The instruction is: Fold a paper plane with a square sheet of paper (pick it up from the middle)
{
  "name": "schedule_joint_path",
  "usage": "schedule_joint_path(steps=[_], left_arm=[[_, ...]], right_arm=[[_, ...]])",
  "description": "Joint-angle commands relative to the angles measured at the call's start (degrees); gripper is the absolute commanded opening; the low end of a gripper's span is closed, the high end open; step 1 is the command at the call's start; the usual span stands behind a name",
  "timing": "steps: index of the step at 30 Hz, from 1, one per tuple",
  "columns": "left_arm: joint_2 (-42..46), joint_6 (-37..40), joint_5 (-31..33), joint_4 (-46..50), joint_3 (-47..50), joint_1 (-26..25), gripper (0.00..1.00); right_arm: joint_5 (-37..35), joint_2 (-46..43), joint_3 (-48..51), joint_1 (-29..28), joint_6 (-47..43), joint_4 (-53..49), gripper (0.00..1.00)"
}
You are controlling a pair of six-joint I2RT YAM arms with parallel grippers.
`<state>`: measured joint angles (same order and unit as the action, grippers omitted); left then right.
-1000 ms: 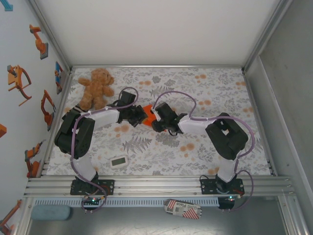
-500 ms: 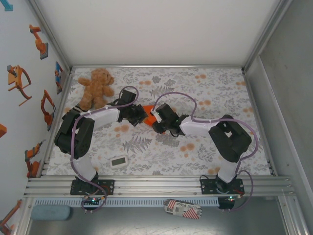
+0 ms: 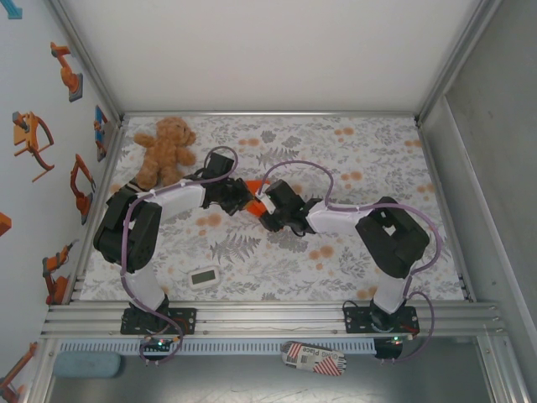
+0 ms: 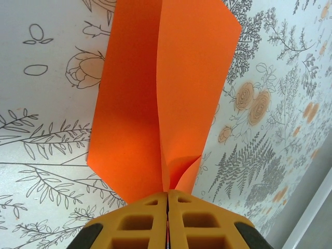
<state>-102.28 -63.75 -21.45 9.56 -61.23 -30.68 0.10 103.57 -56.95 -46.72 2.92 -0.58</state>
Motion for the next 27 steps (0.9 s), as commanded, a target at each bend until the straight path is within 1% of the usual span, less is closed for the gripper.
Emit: schedule_joint_path(steps=[1,4,8,13,19,23,27], left_arm=[[1.07,0.79,0.12,2.07,-1.44,0.29,0.08],[1.36,0.9,0.03,2.34,-1.44,0.36,0.08],[1.59,0.9,-0.12,2.47,-1.52,0.51,0.08],[1.53,0.81,-0.28,2.48,-1.54,0.53,0.08],[1.25,0.79,-0.44,2.55,-1.87,0.62,0.08],[1.38,0.93,-0.44,2.68,-1.87,0.89,0.09],[2.06,1.49,-0.02,3.32,-2.1,1.62,0.14]], right_arm=[[-1.48,-0.81,1.14,-0.39,-0.92,1.19,0.37],[-2.56,-0.33,1.06,-0.37,-0.98,1.16,0.36],[-3.61,0.74,1.05,-0.39,-1.08,1.14,0.31],[-3.64,0.85,1.23,-0.36,-1.17,1.34,0.24],[-3.04,1.28,1.05,-0.37,-1.44,1.18,0.2],[-2.83,1.28,1.15,-0.39,-1.69,0.94,0.13],[-1.27,1.06,1.06,-0.39,-1.62,0.59,0.06]])
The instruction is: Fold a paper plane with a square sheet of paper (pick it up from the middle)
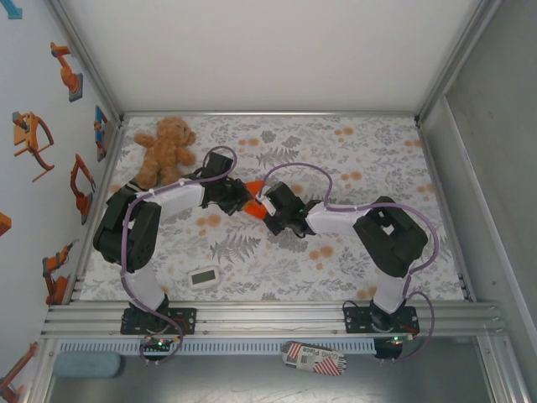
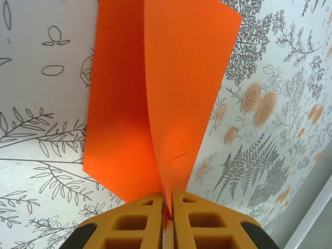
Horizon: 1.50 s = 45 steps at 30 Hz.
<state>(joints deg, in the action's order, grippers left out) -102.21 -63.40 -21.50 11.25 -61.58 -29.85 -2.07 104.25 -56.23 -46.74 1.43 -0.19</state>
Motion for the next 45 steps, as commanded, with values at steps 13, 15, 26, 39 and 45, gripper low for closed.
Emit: schedule_joint_path(steps=[13,15,26,39,45], left_arm=[[13.59,0.77,9.29,-1.12,8.39,4.26,0.34],[14.98,-0.37,9.22,-4.15,11.63,4.1,0.28],[10.43,-4.25,7.07,-11.03,16.13,0.93,0.14],[4.13,-4.28,3.7,-17.98,15.08,0.32,0.15],[1.39,-4.26,2.18,-18.63,14.21,0.23,0.17]], right_arm=[[7.72,1.99,-0.9,-0.1,5.7,-0.46,0.03],[8.29,2.27,-1.02,-0.02,6.4,-0.21,0.03],[12.08,1.74,-0.62,1.89,8.95,1.72,0.02],[23.6,3.24,-0.96,5.35,13.41,3.59,0.0],[30.6,5.03,-1.27,7.66,16.56,5.11,0.0]])
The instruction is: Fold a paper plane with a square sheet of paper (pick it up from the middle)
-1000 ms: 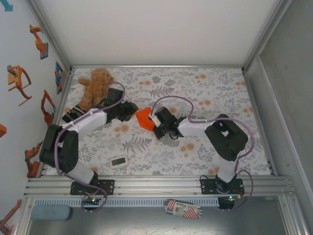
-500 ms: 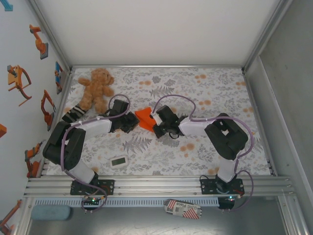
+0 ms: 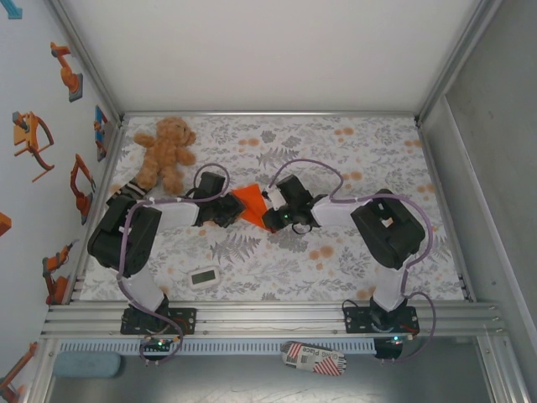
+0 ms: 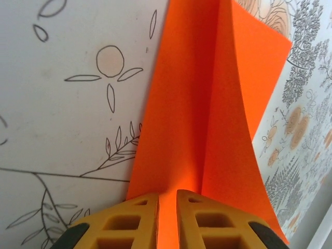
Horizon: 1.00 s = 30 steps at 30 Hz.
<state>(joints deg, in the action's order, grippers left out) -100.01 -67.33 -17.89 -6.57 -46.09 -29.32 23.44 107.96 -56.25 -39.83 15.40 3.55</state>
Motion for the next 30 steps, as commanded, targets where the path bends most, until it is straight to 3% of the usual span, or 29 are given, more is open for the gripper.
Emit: schedule_joint_path(steps=[1,10,30], left_arm=[[-1.01,-0.35,-1.34,-0.68,-1.29,-0.25,0.17],[-1.52,1.2,0.71,5.59,-2.68,-0.3,0.18],[-1.5,5.15,-0.41,7.97,-5.55,0.08,0.21]], right_arm=[[5.92,1.54,-1.42,1.02,2.98,1.37,0.0],[11.8,2.25,-1.08,3.78,6.99,3.19,0.0],[21.63,6.07,-0.17,8.08,18.14,10.4,0.0]])
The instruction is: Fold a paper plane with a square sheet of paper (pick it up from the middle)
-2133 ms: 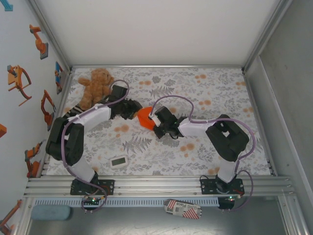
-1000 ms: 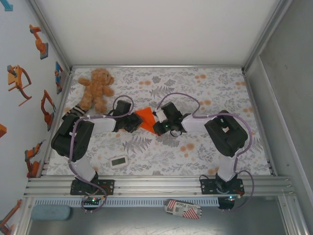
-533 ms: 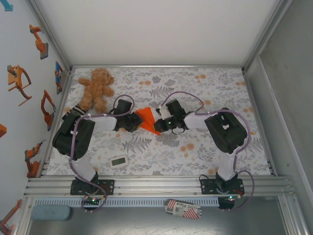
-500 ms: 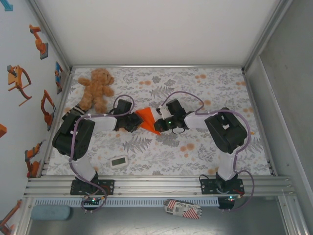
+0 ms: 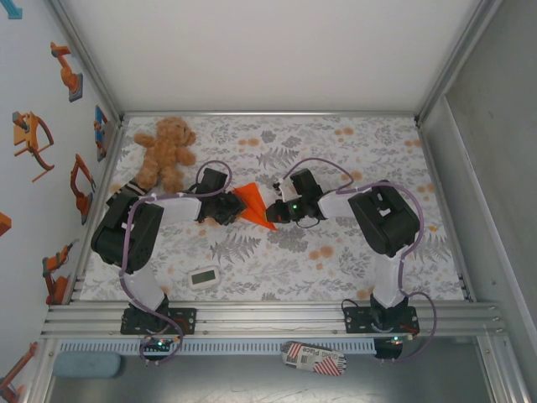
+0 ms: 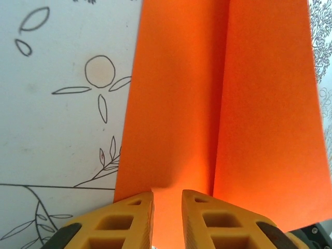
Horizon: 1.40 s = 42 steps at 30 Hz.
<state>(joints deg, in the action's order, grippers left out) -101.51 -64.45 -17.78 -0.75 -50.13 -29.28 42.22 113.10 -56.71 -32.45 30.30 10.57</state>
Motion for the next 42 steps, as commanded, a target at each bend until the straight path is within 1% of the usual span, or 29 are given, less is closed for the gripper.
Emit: schedule_joint_path(steps=[1,6,16,20,26,28,35,42], left_arm=[[0.34,2.84,-0.59,2.01,-1.76,0.01,0.21],[1.67,4.46,-2.06,-1.66,-1.69,-0.03,0.24],[2.02,4.5,-3.74,-12.24,2.06,-0.25,0.29],[1.48,5.12,-3.33,-14.88,3.9,-0.22,0.32],[0.04,6.13,-3.82,-18.36,5.7,-0.53,0.41],[-0.11,6.26,-4.23,-19.67,6.14,-0.57,0.42],[-0.3,7.96,-3.86,-19.5,5.42,-0.68,0.43],[-2.64,8.48,-3.93,-18.71,4.9,-0.94,0.42]], right_arm=[[3.42,1.09,0.45,0.87,4.03,4.13,0.0],[4.89,1.25,1.25,1.42,6.97,7.07,0.0],[4.79,1.86,1.16,1.51,7.11,6.76,0.0],[4.57,2.3,1.2,1.51,7.09,6.75,0.0],[4.2,2.74,1.16,1.53,6.87,6.66,0.0],[4.19,2.74,1.16,1.51,6.74,6.59,0.0],[4.04,2.56,1.08,1.51,6.44,6.33,0.0],[4.02,2.58,0.99,1.51,6.53,6.4,0.0]])
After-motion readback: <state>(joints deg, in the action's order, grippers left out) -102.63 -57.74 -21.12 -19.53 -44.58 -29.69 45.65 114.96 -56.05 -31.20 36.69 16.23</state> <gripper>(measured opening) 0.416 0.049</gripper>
